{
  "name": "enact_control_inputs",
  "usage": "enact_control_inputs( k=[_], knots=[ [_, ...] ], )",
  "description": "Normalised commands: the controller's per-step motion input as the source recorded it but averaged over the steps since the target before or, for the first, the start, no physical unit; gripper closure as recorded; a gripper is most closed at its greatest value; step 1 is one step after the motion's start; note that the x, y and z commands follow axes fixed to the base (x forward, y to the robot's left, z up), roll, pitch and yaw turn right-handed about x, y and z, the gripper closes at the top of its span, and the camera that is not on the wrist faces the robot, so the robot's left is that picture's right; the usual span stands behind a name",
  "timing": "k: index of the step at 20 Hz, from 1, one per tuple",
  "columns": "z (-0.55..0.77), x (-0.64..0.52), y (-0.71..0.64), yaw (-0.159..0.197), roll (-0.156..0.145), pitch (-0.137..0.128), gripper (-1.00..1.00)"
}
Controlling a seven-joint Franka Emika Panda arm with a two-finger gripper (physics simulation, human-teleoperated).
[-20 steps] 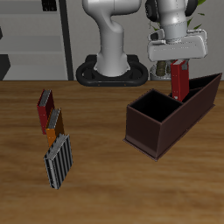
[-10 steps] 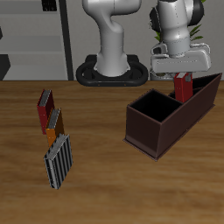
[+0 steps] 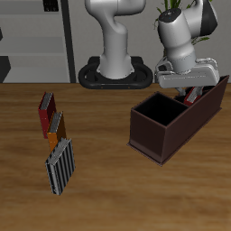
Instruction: Place the left red book into the left desk caddy's back compartment
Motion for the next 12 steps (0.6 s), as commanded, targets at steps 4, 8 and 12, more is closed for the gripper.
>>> enact_control_inputs(
  k=[4, 8, 12],
  knots=[
    [-0.08, 0.03, -0.05, -0.008, 0.001, 0.030, -1.00],
    [-0.01, 0.01, -0.03, -0.003, 0.018, 0.014, -1.00],
    [0.15, -0.05, 0.04, 0.051, 0.034, -0.015, -1.00]
  ],
)
